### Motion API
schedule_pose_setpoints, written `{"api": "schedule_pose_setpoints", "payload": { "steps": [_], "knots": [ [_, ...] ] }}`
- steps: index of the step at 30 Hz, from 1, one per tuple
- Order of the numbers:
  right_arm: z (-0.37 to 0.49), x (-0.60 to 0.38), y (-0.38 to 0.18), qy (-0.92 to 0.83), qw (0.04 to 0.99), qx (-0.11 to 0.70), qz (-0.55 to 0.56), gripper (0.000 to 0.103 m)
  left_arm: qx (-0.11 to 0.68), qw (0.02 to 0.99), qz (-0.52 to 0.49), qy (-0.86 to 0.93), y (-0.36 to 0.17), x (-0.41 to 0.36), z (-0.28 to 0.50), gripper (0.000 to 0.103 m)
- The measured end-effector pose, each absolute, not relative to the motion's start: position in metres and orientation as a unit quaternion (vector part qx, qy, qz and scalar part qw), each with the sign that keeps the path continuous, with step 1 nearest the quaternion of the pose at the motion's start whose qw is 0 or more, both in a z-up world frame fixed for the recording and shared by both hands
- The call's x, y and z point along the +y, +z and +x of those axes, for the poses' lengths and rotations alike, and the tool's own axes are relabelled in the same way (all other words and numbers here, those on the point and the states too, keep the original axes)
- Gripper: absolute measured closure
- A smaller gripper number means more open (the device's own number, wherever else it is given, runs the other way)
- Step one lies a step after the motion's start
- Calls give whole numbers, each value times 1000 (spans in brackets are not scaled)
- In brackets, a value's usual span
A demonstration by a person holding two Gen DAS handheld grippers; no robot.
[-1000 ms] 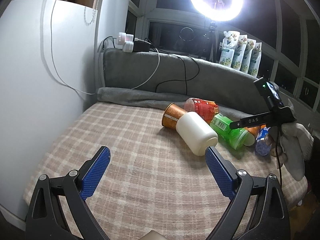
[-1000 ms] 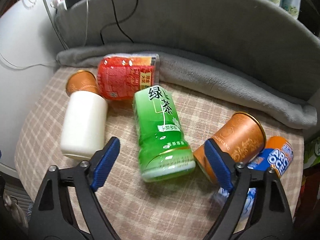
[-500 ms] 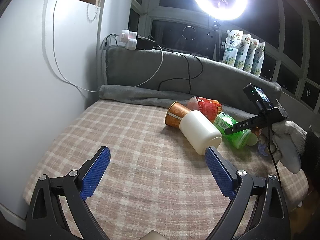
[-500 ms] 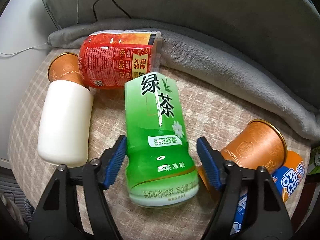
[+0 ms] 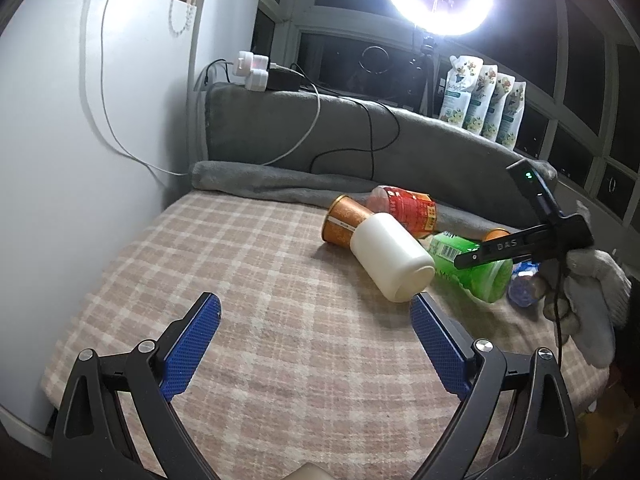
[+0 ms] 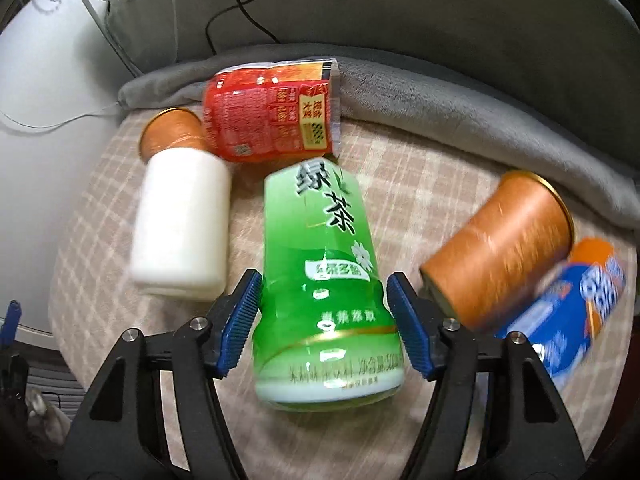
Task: Flip cup upright
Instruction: 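Lift the green bottle with the right tool while the left tool grasps it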
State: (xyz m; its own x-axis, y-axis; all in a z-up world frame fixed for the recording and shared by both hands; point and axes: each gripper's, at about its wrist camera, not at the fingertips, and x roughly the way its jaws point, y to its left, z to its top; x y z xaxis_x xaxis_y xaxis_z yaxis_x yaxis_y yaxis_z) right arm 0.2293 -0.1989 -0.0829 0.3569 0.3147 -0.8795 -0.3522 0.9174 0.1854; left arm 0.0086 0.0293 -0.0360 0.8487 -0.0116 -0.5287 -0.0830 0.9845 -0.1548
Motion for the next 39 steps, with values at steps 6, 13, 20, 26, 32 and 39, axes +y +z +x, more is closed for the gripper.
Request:
{"api": "schedule_pose_setpoints", "payload": {
  "steps": [6, 13, 20, 26, 32, 39],
  "knots": [
    [194, -214, -90, 208, 821, 530, 30, 36, 291, 952, -96, -4, -39, 23, 12, 8],
    [149, -225, -101, 207, 817, 533, 79, 36, 325, 937, -122, -43, -43, 17, 24, 8],
    [126, -223, -104, 221, 813, 531, 91, 35, 360, 917, -141, -99, -45, 2, 43, 10],
    [111, -229, -95, 230, 825, 508, 90, 23, 392, 894, -166, -138, -47, -9, 63, 11],
    [91, -248, -82, 219, 842, 484, 92, 22, 443, 852, -222, -172, -61, -20, 87, 14],
    [57, -278, -78, 185, 864, 459, 88, 22, 491, 798, -290, -193, -81, -38, 110, 15]
  ]
}}
